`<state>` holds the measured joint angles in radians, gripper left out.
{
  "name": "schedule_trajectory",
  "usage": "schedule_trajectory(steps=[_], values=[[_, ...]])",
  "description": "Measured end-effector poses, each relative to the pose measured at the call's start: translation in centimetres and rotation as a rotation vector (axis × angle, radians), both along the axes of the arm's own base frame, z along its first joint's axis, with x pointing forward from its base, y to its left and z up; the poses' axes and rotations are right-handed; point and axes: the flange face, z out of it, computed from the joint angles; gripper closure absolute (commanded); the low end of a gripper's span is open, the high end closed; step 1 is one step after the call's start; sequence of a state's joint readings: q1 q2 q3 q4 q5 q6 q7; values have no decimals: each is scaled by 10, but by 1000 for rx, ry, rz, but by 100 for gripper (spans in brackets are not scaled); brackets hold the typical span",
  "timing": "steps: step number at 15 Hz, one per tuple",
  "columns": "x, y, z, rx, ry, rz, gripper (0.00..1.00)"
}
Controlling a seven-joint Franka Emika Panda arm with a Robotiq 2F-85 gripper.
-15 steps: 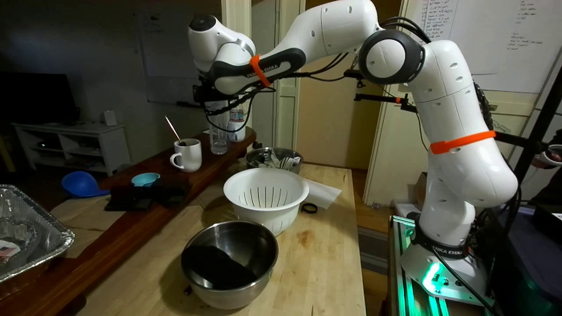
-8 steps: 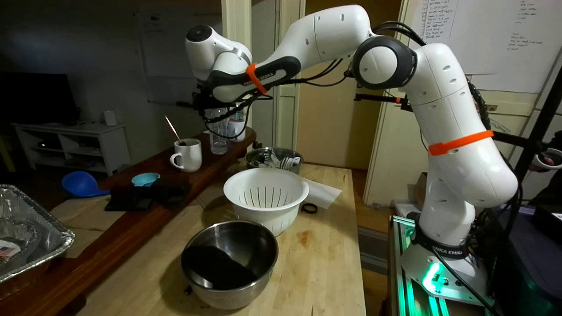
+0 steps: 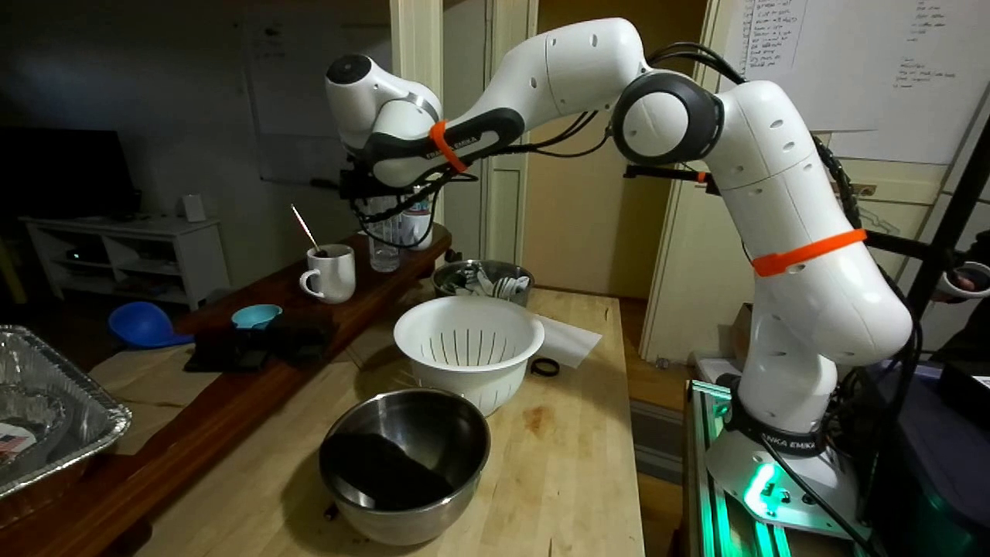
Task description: Move the soap bottle forward and put the jar inside the white bowl
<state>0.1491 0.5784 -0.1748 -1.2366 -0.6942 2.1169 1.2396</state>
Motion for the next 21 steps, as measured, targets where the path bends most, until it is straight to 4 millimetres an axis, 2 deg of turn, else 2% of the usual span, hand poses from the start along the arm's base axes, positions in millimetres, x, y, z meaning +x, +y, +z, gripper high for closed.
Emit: schedule_trajectory(steps=[7,14,17,19,21], values=[[4,1,5,6,-39,12,55],[16,-2,59,1,-209,81,55],[20,-1,82,13,-305,163,55],[23,1,90,40,-353,229,55],[26,2,89,70,-366,291,55]])
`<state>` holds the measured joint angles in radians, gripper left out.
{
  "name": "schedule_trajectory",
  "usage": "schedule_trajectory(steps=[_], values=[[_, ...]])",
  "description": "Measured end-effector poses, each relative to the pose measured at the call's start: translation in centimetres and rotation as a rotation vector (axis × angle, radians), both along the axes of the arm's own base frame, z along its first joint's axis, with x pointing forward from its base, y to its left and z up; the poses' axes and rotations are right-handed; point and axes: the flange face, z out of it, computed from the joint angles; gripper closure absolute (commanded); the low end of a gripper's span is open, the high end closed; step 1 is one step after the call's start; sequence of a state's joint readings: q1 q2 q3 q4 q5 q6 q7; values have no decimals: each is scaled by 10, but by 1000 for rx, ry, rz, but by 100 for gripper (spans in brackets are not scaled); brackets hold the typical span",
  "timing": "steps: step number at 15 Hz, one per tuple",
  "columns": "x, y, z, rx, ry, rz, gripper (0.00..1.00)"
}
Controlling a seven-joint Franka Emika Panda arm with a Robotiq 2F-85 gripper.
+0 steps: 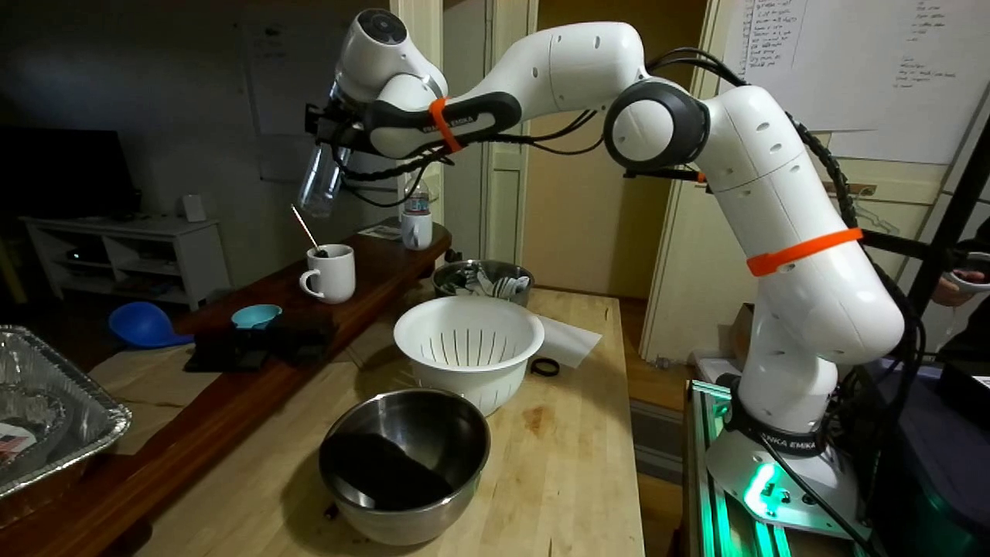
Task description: Move the soap bottle forward and put the jar inside the white bowl
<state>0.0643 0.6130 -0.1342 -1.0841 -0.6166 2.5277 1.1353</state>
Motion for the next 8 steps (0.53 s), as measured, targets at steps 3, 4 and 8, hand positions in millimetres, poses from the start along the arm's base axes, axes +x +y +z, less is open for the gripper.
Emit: schedule_trajectory(steps=[3,4,8], values=[[7,3,-16,16,52,128,55],[10,3,-24,5,75,157,55],[22,6,-48,-68,129,237,55]])
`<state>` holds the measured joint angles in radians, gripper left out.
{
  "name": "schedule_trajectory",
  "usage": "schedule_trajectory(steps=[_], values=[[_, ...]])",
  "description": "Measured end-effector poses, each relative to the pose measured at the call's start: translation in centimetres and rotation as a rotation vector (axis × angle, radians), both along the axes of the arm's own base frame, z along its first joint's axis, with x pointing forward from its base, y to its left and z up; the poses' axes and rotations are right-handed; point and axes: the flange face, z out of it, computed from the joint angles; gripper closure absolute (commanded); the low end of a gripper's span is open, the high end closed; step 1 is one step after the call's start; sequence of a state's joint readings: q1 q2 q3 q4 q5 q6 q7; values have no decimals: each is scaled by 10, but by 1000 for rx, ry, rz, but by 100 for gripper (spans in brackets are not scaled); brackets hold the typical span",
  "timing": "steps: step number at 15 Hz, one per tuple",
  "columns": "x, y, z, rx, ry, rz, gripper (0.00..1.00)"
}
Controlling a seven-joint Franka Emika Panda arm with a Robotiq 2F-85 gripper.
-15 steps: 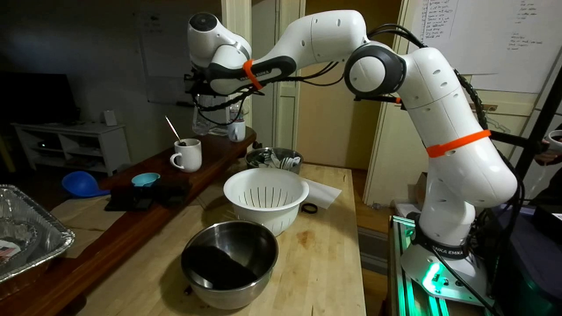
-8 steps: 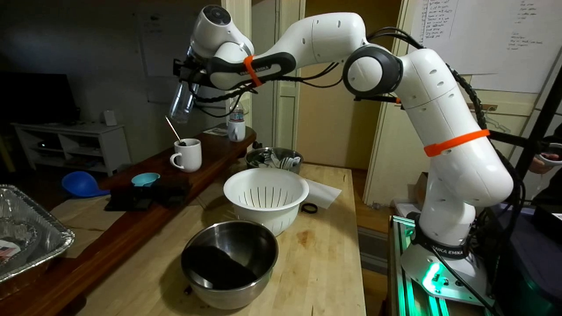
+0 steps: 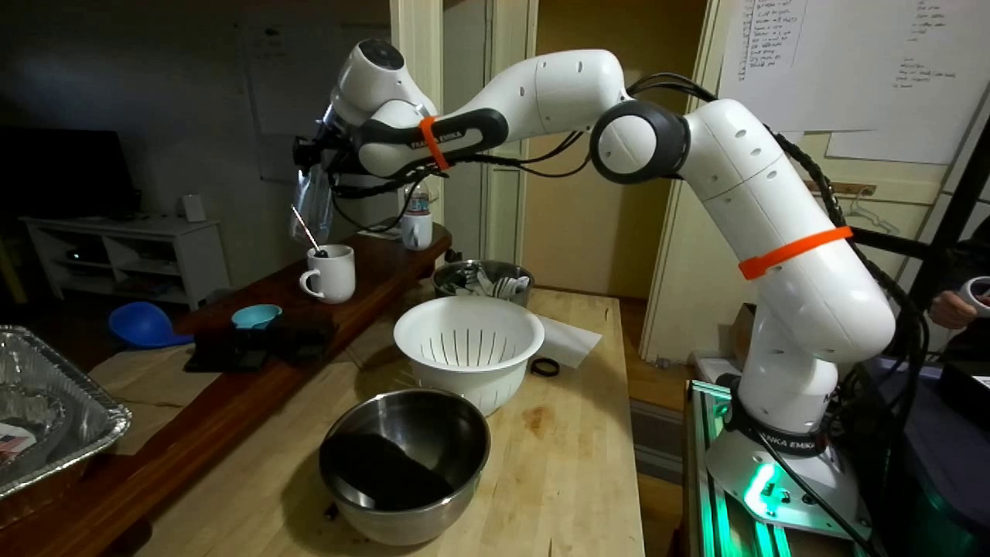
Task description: Move the soap bottle forward and put the jar inside the white bowl
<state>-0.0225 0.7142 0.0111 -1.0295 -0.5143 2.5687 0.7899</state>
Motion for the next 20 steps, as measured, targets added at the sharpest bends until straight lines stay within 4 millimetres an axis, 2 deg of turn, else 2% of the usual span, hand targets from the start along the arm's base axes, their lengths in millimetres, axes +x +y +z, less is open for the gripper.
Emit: schedule_trajectory(steps=[10,15,19,20], values=[[20,30,-21,-163,59,240,55],[24,29,-40,-182,134,284,55],[25,25,-40,-191,175,285,55],[25,24,-40,-194,184,283,8]])
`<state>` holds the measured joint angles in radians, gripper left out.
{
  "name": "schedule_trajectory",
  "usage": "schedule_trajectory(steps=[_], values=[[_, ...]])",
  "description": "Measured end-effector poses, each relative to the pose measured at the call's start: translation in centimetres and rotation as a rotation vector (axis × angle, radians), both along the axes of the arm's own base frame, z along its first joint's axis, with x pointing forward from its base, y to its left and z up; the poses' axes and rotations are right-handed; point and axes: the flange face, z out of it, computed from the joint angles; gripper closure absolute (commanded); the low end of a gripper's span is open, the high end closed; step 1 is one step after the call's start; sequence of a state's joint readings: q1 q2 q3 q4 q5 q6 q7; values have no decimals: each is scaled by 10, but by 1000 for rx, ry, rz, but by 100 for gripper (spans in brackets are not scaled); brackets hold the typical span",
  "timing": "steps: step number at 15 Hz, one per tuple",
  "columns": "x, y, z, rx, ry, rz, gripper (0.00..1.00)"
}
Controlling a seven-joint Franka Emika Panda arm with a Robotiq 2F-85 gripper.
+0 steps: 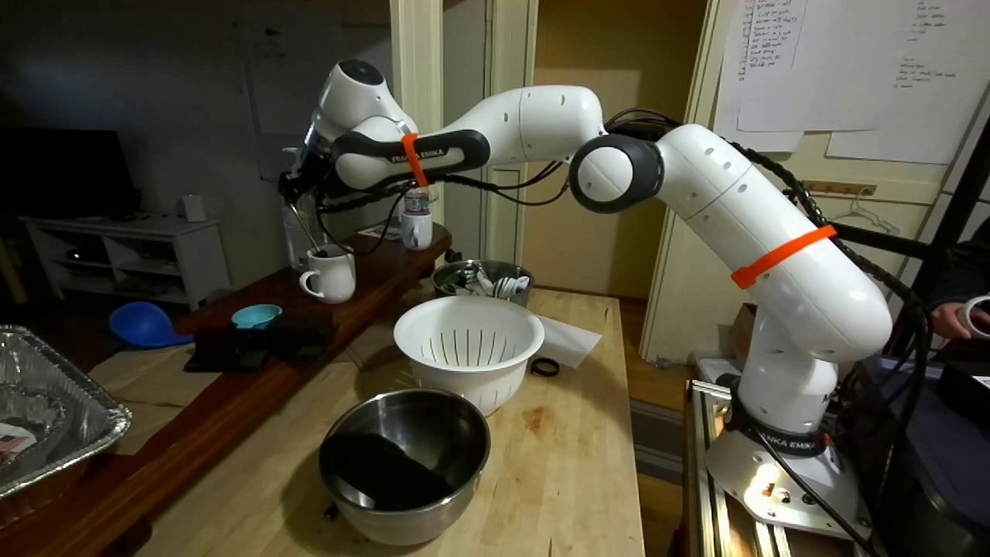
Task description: Move the soap bottle forward and put the jar inside the white bowl
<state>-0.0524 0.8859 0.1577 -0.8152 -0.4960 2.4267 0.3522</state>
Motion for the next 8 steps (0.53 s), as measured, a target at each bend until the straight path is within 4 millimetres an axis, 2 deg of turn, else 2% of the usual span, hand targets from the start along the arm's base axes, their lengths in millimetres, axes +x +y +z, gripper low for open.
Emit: schedule_trajectory(steps=[1,3,8], values=[[0,-1,0,-2,9,-3,7],[-1,-2,2,-3,26,-9,0],[-1,-6,16,-2,14,-19,0]])
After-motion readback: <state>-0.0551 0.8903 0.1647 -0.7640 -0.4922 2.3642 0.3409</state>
